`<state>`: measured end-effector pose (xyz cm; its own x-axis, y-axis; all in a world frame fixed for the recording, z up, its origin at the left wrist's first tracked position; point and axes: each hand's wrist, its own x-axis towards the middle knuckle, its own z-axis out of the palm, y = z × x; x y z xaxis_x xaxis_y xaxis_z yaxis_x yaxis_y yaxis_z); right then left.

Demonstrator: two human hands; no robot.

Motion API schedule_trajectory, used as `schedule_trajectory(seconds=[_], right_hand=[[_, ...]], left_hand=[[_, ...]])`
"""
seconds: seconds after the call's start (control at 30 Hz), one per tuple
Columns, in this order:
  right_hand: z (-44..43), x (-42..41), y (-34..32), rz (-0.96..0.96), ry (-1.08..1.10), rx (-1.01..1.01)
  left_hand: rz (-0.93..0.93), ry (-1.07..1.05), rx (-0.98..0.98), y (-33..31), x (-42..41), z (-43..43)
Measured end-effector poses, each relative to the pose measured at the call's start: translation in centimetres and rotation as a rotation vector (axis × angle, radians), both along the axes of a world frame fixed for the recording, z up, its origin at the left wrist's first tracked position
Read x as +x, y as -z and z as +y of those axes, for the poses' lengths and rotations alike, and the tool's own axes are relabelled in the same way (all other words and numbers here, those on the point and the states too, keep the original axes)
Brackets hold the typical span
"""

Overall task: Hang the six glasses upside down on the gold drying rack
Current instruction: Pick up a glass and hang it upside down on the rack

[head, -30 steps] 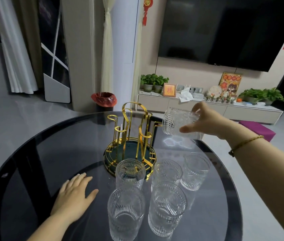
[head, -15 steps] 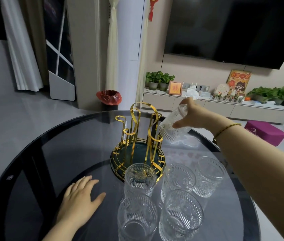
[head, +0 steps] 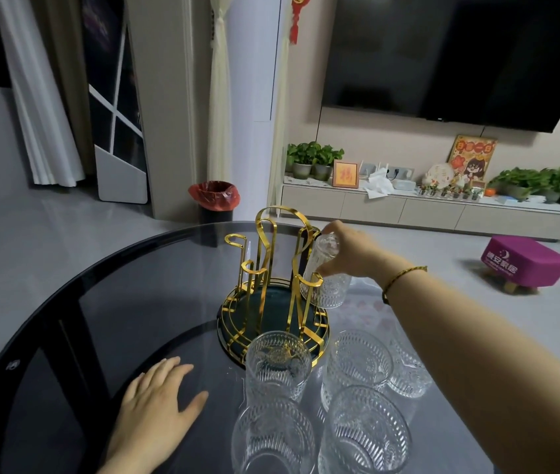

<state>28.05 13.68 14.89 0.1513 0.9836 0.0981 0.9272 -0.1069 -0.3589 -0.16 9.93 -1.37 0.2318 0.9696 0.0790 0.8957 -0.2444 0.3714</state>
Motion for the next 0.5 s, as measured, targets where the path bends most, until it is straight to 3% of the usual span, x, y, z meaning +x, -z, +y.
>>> schedule_trajectory(seconds=[0.5], right_hand=[[0.13, -0.14, 0.78, -0.012, 0.004, -0.014]], left_hand=[[0.001, -0.005, 0.000, 0.19, 0.05, -0.18]])
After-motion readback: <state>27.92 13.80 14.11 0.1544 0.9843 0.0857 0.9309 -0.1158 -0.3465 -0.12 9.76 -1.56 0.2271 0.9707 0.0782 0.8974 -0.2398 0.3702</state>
